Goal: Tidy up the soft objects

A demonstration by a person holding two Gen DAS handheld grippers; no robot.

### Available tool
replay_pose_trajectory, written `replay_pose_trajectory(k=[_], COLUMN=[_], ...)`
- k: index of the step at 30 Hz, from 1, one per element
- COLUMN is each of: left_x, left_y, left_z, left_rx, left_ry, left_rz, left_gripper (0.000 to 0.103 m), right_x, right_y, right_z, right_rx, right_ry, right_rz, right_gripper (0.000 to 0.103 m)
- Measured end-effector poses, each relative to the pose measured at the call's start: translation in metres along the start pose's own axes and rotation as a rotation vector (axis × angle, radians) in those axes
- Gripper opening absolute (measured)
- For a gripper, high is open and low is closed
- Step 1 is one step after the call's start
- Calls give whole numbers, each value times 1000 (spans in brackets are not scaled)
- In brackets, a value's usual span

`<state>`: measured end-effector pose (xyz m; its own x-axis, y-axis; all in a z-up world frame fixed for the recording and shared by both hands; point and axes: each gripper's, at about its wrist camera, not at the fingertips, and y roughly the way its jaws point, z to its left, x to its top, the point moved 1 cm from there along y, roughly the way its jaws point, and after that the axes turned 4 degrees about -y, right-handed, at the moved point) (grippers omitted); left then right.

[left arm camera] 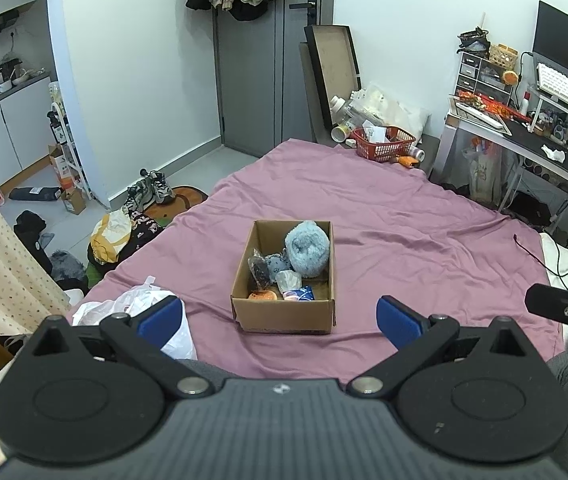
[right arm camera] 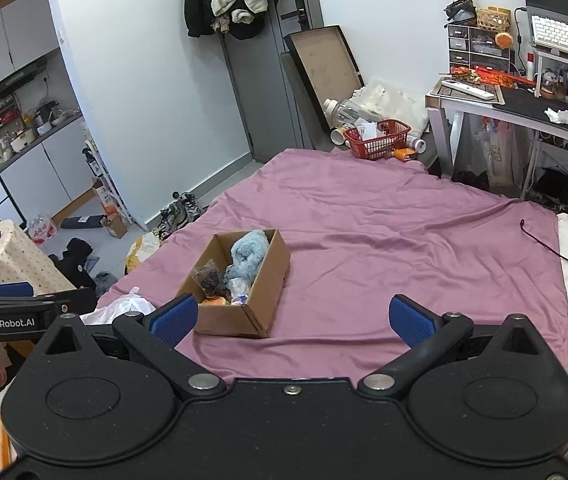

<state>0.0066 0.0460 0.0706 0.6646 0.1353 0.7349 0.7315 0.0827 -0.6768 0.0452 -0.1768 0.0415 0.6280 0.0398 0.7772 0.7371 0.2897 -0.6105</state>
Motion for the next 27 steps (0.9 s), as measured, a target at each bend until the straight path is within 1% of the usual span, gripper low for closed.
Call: replay_pose_trajectory(k=[11, 27], left_x=[-7, -8], left_y=[7, 8], left_z=[-2, -1], left_rx=[-21, -27], left_ry=[-3, -12], left_rz=[11, 15], left_gripper=[103, 103], right_x=[-4, -5], right_y=[4, 3], right_z=[-1, -2], right_rx=[-30, -31], right_ry=[-2, 2], right_rz=[17, 15], right_gripper=[103, 103])
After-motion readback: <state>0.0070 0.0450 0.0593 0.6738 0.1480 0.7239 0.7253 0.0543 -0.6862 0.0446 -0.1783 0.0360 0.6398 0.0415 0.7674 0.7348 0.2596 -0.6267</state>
